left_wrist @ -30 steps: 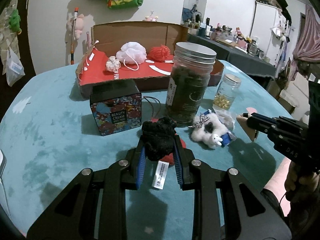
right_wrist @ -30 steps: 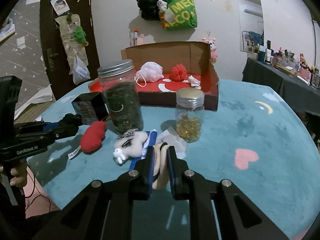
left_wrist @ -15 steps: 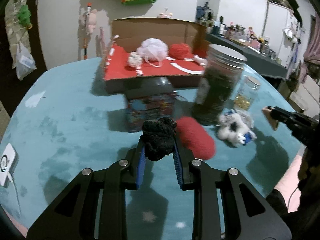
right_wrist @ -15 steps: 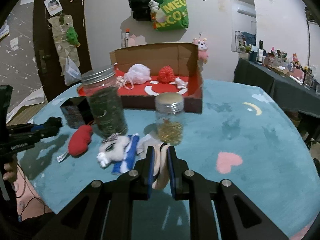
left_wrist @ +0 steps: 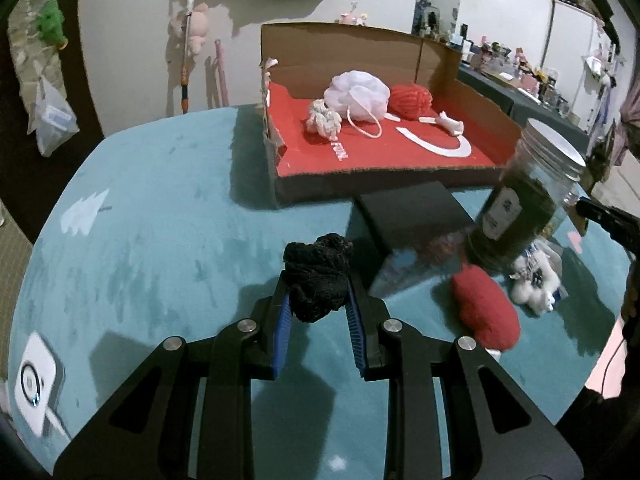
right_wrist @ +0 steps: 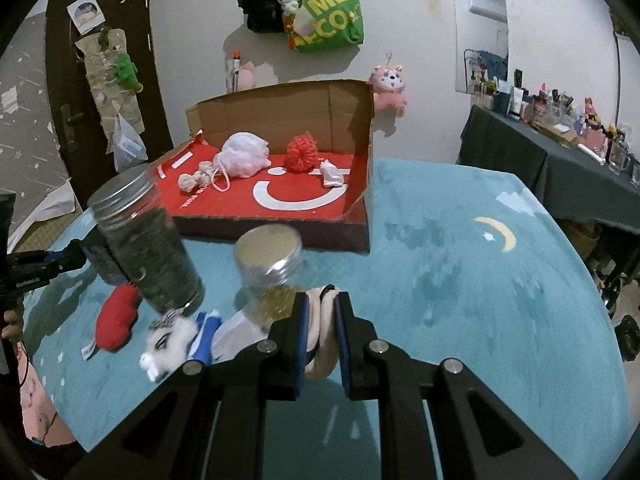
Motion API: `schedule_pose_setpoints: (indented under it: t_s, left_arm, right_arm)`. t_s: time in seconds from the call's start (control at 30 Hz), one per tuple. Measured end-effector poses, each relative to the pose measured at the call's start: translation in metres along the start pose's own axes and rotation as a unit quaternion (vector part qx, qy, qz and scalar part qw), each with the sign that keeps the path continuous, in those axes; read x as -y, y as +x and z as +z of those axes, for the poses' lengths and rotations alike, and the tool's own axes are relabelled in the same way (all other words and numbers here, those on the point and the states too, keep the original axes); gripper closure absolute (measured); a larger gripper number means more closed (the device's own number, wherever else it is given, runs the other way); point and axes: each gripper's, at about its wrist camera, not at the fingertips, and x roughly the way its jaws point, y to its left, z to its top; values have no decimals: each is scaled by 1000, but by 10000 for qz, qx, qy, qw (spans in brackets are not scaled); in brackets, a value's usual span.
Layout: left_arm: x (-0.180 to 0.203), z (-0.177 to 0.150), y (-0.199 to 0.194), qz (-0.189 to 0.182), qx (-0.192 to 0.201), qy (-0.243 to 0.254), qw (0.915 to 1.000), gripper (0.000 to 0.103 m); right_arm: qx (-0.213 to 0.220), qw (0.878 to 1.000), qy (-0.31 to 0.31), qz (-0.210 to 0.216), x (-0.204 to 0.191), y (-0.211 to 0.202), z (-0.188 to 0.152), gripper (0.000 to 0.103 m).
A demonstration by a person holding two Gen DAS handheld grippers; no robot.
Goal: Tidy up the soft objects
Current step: 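Carry the black plush and powder puff with both tools over the red box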
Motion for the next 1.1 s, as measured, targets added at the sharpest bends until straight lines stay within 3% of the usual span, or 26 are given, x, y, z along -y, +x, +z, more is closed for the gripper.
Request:
schedule_pose_setpoints:
  t_s: [0.2,0.5,1.1]
  left_arm:
    - [-11,17,15,-53,-15,248,9997,79]
    - [-16,48,26,-374,53,676,9970,79]
    - [7,99,43,-836,23,1305,9879,79]
  right_arm:
    - [-58,10000,-68,3,13,12,17,89]
    - [-124,9984,-280,478,19,25,42,89]
    - [-316,9927,-639,971,-1,66,98,88]
